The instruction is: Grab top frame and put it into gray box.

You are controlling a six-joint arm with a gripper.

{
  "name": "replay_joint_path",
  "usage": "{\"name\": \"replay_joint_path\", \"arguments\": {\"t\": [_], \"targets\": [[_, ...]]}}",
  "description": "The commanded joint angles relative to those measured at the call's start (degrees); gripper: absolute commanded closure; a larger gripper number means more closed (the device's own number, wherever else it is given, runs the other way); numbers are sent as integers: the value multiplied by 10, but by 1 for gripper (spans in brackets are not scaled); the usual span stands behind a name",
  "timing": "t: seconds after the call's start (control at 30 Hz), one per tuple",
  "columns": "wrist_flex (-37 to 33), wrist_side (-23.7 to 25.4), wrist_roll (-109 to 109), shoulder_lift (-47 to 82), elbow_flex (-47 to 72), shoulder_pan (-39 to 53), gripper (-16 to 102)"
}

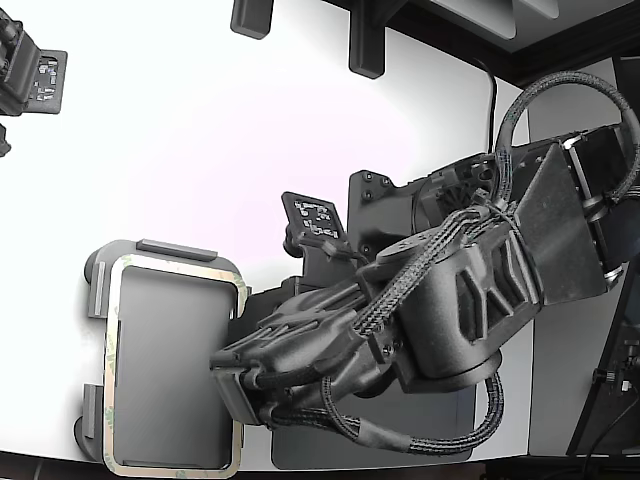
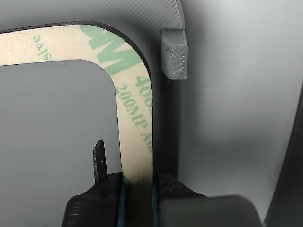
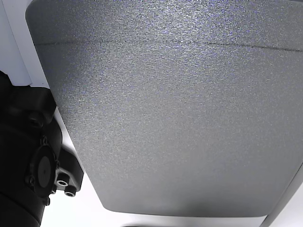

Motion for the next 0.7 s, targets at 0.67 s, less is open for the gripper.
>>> {"name": "replay_joint_path", "arguments": {"t": [0.67], "targets": [[6, -4, -7, 9, -3, -24, 99]]}}
